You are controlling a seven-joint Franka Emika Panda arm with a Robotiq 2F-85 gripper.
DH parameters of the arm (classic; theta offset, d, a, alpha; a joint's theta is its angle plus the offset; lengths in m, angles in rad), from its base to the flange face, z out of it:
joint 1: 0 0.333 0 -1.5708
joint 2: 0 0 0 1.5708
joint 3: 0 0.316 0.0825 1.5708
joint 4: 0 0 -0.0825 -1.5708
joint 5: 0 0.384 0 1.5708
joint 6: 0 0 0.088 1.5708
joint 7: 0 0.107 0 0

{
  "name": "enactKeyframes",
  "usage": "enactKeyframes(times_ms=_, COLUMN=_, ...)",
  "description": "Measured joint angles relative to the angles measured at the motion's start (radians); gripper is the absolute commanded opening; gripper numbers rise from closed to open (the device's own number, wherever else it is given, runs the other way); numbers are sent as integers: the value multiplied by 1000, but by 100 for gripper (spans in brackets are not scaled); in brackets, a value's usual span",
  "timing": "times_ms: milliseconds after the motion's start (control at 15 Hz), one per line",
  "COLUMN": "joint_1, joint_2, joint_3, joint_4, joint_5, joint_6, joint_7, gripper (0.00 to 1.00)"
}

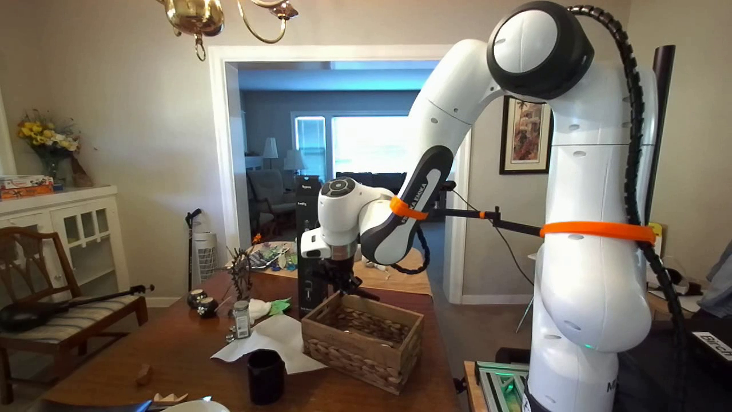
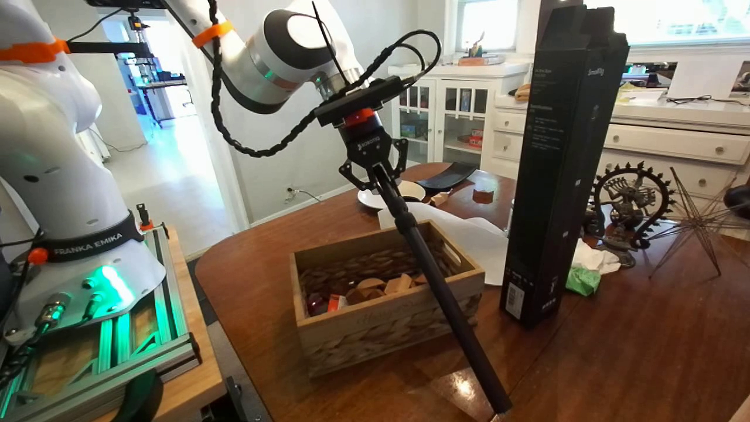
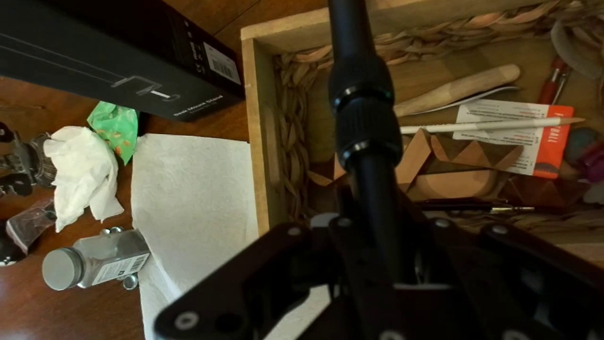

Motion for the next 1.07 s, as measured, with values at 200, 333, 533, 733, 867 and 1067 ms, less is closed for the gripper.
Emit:
enactKeyframes(times_ms=200, joint_1=11, joint_2=0, joint_3=1, joint_4=-12, joint_5=-50, joint_6=-2, joint_7=52, gripper=6)
enactKeyframes(times_ms=333, joint_1=18, joint_2=0, joint_3=2, joint_4=-22, joint_5=-77, joint_6=-2, joint_7=96, gripper=6)
enactKeyframes(times_ms=533, joint_1=25, joint_2=3, joint_3=4, joint_4=-34, joint_5=-127, joint_6=-2, joint_7=172, gripper=6)
enactKeyframes(times_ms=733, joint_1=32, joint_2=9, joint_3=5, joint_4=-43, joint_5=-167, joint_6=-2, joint_7=239, gripper=6)
enactKeyframes(times_ms=867, joint_1=36, joint_2=17, joint_3=7, joint_4=-46, joint_5=-187, joint_6=-2, joint_7=275, gripper=6)
enactKeyframes(times_ms=1067, joint_1=40, joint_2=35, joint_3=8, joint_4=-46, joint_5=-231, joint_6=-2, joint_7=335, gripper=6)
